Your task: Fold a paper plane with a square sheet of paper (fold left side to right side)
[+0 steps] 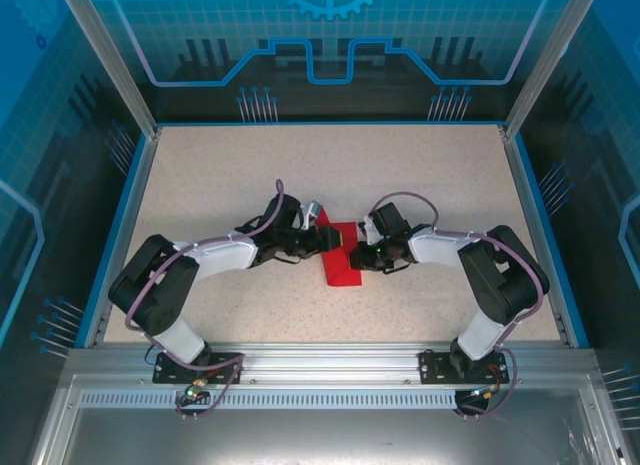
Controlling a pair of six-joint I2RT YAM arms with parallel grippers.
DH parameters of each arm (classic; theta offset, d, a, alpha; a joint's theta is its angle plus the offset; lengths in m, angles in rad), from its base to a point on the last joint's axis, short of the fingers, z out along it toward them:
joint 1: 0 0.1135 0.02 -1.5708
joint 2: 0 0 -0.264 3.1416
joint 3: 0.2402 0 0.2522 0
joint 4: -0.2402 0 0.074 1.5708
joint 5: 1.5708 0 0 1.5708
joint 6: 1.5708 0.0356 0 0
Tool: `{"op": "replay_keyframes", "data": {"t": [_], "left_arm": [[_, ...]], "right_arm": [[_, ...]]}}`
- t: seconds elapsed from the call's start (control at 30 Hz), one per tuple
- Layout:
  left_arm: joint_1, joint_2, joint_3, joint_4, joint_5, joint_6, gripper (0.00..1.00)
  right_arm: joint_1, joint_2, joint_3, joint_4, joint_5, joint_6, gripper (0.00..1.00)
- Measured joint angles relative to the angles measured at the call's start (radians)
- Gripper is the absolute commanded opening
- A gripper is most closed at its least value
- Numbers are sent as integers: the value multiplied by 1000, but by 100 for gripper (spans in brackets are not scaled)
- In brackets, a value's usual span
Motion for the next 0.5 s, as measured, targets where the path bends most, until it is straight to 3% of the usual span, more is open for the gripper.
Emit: {"op": "replay_keyframes", "data": {"t": [0.13,0.3,0.5], "left_arm": [[-15,44,15,17,2,-15,56],[-19,62,16,24,1,-23,44],[-26,80,21,22,-2,-20,29]], "right_arm": [[-20,-40,-28,-6,-20,0,23],[-93,-139,-35,-5,-64,5,41],[-178,-174,-41,99,-183,48,52]]}}
